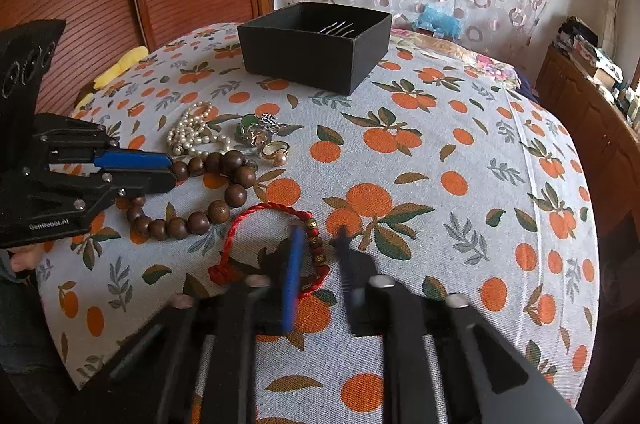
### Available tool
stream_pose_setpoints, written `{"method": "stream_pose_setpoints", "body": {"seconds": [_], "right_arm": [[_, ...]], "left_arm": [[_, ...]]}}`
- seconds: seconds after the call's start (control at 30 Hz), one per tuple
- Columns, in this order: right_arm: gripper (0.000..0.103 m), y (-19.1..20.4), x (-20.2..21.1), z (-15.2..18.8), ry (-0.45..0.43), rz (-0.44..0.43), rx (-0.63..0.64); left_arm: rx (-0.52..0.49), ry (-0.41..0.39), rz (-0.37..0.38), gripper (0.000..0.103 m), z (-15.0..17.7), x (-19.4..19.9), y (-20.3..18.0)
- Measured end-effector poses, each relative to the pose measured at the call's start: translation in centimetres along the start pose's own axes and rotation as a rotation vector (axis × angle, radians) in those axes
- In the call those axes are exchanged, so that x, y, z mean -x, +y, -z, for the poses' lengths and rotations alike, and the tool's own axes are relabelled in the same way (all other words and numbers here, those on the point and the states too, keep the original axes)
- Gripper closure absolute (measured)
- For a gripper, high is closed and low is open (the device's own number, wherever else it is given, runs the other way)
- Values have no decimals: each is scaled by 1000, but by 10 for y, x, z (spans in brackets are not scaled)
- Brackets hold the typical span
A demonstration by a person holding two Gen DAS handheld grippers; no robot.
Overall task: Organize jewelry
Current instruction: 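Grasp the red string bracelet with the right tool and lift it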
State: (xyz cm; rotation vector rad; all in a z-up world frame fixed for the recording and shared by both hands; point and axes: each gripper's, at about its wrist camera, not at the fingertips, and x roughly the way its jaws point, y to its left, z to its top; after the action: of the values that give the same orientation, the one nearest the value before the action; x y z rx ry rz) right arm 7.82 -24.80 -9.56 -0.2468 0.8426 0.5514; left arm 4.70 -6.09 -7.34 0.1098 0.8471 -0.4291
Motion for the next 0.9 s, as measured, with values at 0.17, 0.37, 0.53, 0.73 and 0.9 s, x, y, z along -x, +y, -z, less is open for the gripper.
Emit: {"method": "stream_pose_setpoints", "body": {"seconds": [0.17, 0.37, 0.53, 0.73, 0.9], "right_arm": [[95, 3, 1, -2, -10, 0, 11], [95, 1, 25, -22, -90, 15, 18], [95, -3, 40, -51, -151, 38, 38], [95, -9, 36, -87, -199, 35, 29], [95, -12, 23, -118, -217, 28, 15]], "left_arm": [[30, -58, -13, 91, -6, 16, 9], [48, -126, -26, 91, -17, 37, 19], [43, -175, -35, 91, -29, 50, 24], [33, -226, -42, 91, -46, 62, 31], [22, -256, -55, 91, -61, 71, 36]]}}
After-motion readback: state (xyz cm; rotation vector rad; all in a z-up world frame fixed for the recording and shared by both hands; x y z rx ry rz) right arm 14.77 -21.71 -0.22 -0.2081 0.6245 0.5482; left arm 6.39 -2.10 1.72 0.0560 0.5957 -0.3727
